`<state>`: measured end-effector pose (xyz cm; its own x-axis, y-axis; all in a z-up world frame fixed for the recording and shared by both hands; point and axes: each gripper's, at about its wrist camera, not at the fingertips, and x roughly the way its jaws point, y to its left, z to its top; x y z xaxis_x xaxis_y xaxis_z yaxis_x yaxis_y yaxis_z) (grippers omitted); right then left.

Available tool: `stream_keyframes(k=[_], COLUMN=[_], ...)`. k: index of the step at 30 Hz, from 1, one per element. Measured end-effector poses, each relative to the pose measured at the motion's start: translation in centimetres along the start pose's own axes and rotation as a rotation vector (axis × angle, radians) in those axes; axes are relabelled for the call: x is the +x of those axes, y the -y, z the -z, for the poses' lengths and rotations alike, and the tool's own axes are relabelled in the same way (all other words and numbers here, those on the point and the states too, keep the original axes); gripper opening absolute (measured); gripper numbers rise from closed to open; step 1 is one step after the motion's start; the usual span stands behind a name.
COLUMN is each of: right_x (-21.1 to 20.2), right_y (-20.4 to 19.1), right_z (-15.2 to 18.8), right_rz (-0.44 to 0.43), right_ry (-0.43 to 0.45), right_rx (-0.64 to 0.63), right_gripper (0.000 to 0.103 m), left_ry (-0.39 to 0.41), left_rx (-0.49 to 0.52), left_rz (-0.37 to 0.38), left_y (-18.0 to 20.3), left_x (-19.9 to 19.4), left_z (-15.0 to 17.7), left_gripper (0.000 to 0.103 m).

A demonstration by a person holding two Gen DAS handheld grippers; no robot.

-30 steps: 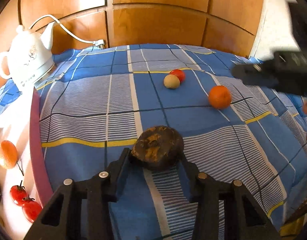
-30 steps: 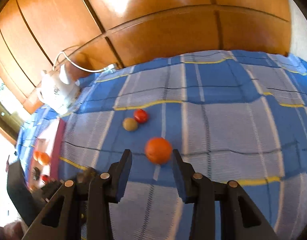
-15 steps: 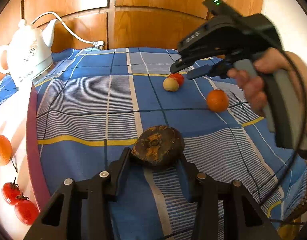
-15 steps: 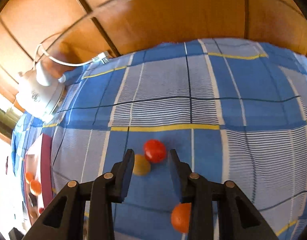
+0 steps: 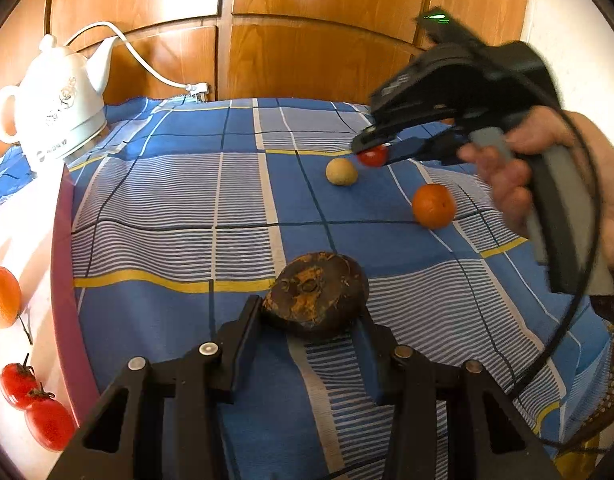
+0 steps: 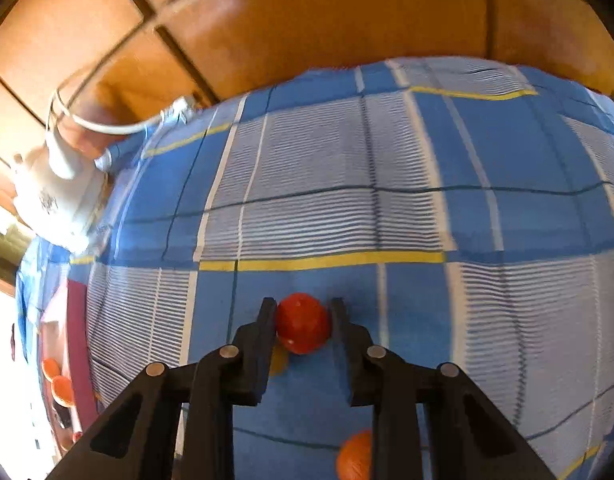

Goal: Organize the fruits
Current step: 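Grasp another red tomato with the right tool while the left tool holds the brown fruit, then carry the brown fruit into the tray and open the left tool while the right tool holds the tomato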

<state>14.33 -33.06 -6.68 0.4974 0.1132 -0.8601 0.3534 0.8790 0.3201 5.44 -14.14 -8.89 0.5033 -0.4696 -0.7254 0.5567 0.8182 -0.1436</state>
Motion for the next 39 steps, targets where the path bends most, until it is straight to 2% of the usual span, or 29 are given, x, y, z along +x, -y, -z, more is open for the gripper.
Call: stream_keyframes(k=[8, 13, 14, 15, 20, 22, 25, 28, 29, 30, 31, 33, 39], right_x=[-4.6, -6.3, -6.3, -6.2, -3.8, -2.7, -2.6, -2.6, -2.6, -2.7, -2.7, -2.7, -2.5], right_y=[-0.7, -3.1, -3.4, -3.7, -4.8, -4.7, -4.4, -4.4, -4.3, -4.2, -4.2, -4.0, -3.6], right_z=[3.2, 6.5, 7.3, 8.0, 11.0, 11.7, 12.0, 12.1, 12.1, 12.2, 12.2, 12.1, 12.0], right_rz=[-0.042, -0.072, -0.071, -0.076, -0.035, -0.011, -0.017, -0.014, -0.016, -0.018, -0.020, -0.027, -0.058], right_ry=[0.064, 0.067, 0.062, 0.050, -0.008, -0.026, -0.018, -0.016, -0.017, -0.017, -0.017, -0.016, -0.017], right_rx=[-0.097, -0.247, -0.270, -0.291, -0.348, -0.342, -0.328, -0.326, -0.324, -0.325, -0.327, -0.325, -0.311], right_gripper=[0.026, 0.026, 0.026, 0.026, 0.026, 0.026, 0.026, 0.026, 0.026, 0.026, 0.026, 0.026, 0.026], left_ry=[-0.009, 0.052, 0.062, 0.068, 0.102, 0.093, 0.077, 0.058, 0.059, 0.053, 0.044, 0.023, -0.137], left_rx=[-0.045, -0.054, -0.063, -0.072, -0.092, -0.106, -0.108, -0.086, -0.070, -0.043, -0.019, 0.039, 0.295], left_rz=[0.036, 0.031, 0.029, 0.028, -0.014, -0.001, 0.010, 0.035, 0.038, 0.044, 0.046, 0.052, 0.099], left_y=[-0.9, -1.5, -1.7, -1.9, -3.2, -3.9, -4.6, -5.3, -5.5, -5.7, -5.8, -5.8, -2.9], left_x=[-0.6, -3.3, -4.0, -4.5, -6.6, -7.0, -7.3, -7.7, -8.0, -8.3, -8.4, -8.7, -7.3], left_z=[-0.8, -1.7, -1.8, -1.9, -2.3, -2.1, -1.7, -1.7, -1.8, -1.8, -1.9, -1.8, -0.7], left_gripper=[0.041, 0.038, 0.035, 0.023, 0.022, 0.022, 0.024, 0.033, 0.041, 0.050, 0.053, 0.056, 0.060])
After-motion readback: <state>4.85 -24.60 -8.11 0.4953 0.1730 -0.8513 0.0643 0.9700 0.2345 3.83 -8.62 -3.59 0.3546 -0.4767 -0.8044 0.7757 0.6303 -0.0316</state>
